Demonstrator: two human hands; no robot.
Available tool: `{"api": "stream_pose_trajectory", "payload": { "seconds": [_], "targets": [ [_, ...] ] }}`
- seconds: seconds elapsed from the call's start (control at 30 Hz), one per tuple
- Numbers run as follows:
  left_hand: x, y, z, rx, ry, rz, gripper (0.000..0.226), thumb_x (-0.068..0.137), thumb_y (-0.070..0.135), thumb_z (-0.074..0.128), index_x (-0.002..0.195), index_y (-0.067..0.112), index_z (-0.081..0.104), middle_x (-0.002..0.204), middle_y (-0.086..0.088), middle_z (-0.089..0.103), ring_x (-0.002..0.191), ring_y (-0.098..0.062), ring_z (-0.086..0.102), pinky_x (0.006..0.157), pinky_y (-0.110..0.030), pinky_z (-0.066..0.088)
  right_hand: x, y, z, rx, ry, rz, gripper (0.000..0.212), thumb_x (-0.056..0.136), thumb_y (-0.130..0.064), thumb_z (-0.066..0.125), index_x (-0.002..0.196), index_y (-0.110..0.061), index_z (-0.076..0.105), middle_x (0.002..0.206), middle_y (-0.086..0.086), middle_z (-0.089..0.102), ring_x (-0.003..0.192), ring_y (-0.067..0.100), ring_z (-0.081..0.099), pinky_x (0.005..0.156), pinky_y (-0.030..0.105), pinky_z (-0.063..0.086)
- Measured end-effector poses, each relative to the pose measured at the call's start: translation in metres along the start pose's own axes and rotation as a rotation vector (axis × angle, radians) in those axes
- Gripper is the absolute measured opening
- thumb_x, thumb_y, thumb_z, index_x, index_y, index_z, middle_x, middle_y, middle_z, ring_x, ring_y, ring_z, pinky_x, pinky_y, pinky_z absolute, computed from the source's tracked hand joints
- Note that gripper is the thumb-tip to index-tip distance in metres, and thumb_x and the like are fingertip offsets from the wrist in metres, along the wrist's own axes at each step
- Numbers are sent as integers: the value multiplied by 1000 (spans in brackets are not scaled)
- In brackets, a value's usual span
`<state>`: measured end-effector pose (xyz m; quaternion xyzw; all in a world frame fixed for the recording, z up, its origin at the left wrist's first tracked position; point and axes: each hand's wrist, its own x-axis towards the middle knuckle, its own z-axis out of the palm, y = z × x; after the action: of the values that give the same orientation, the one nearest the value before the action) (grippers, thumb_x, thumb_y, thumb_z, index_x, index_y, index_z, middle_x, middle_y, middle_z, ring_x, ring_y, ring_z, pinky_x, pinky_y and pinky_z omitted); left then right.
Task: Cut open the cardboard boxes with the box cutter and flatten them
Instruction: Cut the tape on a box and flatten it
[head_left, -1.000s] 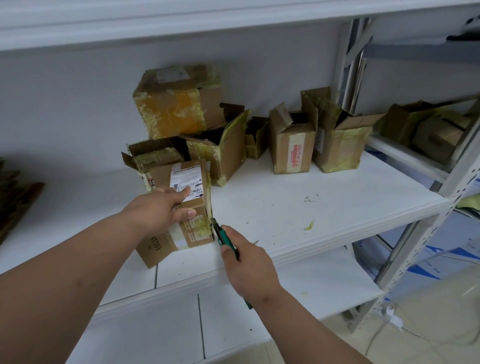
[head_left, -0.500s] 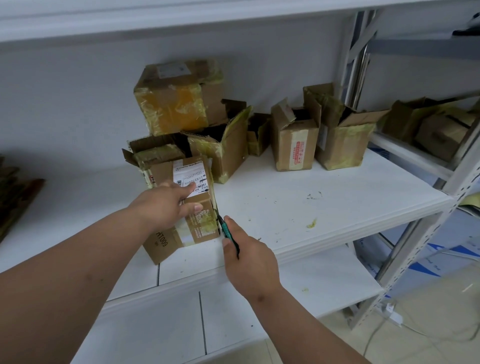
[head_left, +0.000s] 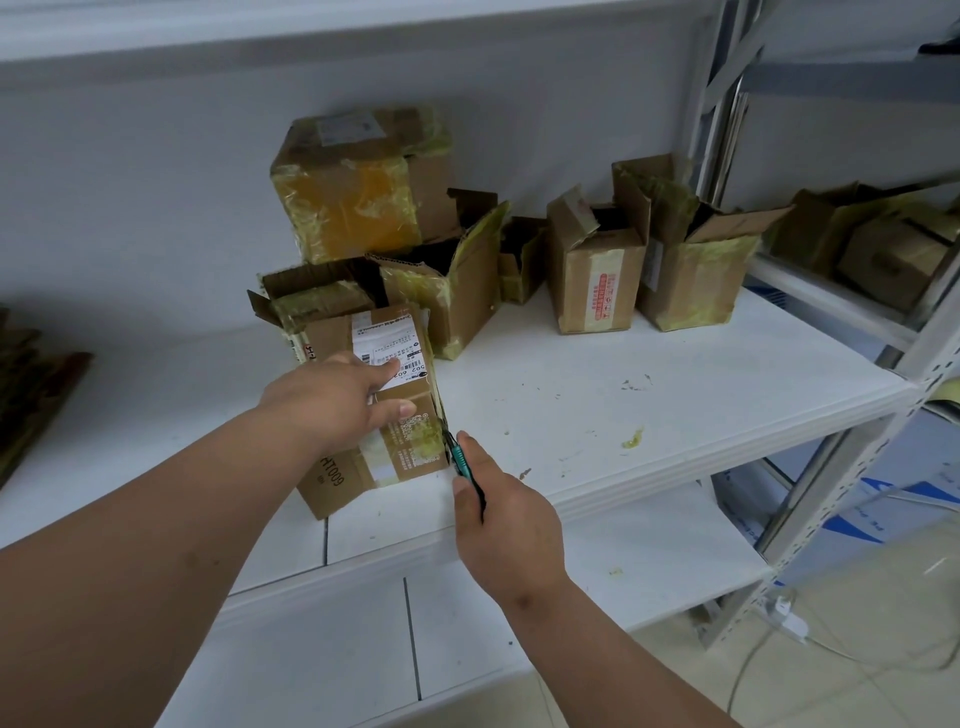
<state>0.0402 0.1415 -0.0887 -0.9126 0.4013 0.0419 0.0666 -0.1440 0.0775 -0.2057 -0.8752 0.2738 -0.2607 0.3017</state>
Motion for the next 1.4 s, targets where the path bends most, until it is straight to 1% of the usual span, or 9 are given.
{"api": "stream_pose_trajectory", "payload": {
  "seconds": [0.17, 0.43, 0.6, 0.73, 0.9, 1.0, 1.13, 1.23, 1.4],
  "targets": [
    [1, 1, 4, 24, 35, 3, 72, 86, 75, 35, 151, 46, 22, 153, -2, 36, 137, -32, 29, 108, -45, 37, 1, 2, 0, 37, 16, 24, 51, 100, -40, 31, 151, -39, 32, 101, -3, 71, 81, 20, 63, 73, 37, 53],
    [2, 0, 8, -154, 32, 51, 71, 91, 63, 46, 153, 34, 26, 162, 0, 19, 147, -25, 23, 116, -44, 29, 3, -3, 2, -3, 7, 14, 61, 93, -44, 20, 152, -36, 33, 97, -4, 71, 76, 18, 62, 73, 35, 52],
    [1, 2, 6, -128, 23, 78, 71, 94, 61, 43, 155, 31, 21, 162, 3, 18, 148, -21, 21, 118, -40, 26, 7, -10, 4, -104, 50, 25, 72, 89, -46, 5, 150, -31, 40, 72, -7, 61, 55, 14, 42, 69, 33, 40],
    [0, 5, 3, -88, 22, 84, 71, 95, 61, 41, 155, 30, 20, 162, 3, 19, 148, -21, 22, 116, -38, 26, 6, -10, 0, -245, -37, 63, 72, 88, -40, 1, 151, -32, 35, 58, -10, 40, 51, 9, 35, 73, 34, 33],
    [-2, 3, 2, -93, -5, 81, 73, 94, 62, 40, 156, 30, 19, 163, 2, 16, 148, -22, 20, 119, -39, 24, 7, -13, -6, -386, -210, 111, 53, 96, -31, 18, 148, -32, 30, 60, -7, 39, 60, 19, 43, 80, 36, 29],
    [-2, 2, 0, -102, -19, 83, 72, 95, 62, 41, 156, 30, 18, 163, 3, 15, 149, -21, 18, 118, -38, 23, 6, -13, -11, -406, -282, 129, 42, 97, -25, 29, 138, -31, 40, 70, -4, 47, 71, 25, 47, 85, 38, 31],
    [-6, 2, -2, -78, -13, 84, 74, 93, 65, 40, 155, 31, 19, 163, 4, 16, 149, -20, 19, 117, -37, 24, 7, -7, -16, -226, -279, 216, 11, 96, -27, 34, 96, -29, 45, 76, -7, 50, 77, 23, 51, 80, 32, 43],
    [-7, 3, -4, -128, 5, 48, 83, 84, 79, 40, 152, 33, 29, 159, 5, 26, 144, -18, 29, 112, -37, 34, 1, 0, -21, -62, -205, 304, 23, 97, -33, 36, 113, -37, 52, 86, -8, 63, 82, 20, 61, 74, 31, 52],
    [-5, 23, -7, -120, 87, -73, 87, 74, 89, 37, 135, 28, 47, 132, 1, 50, 118, -21, 50, 87, -35, 49, 15, -2, -33, -36, -81, 307, 41, 101, -33, 32, 140, -42, 41, 89, -5, 69, 87, 23, 63, 92, 36, 46]
  ]
}}
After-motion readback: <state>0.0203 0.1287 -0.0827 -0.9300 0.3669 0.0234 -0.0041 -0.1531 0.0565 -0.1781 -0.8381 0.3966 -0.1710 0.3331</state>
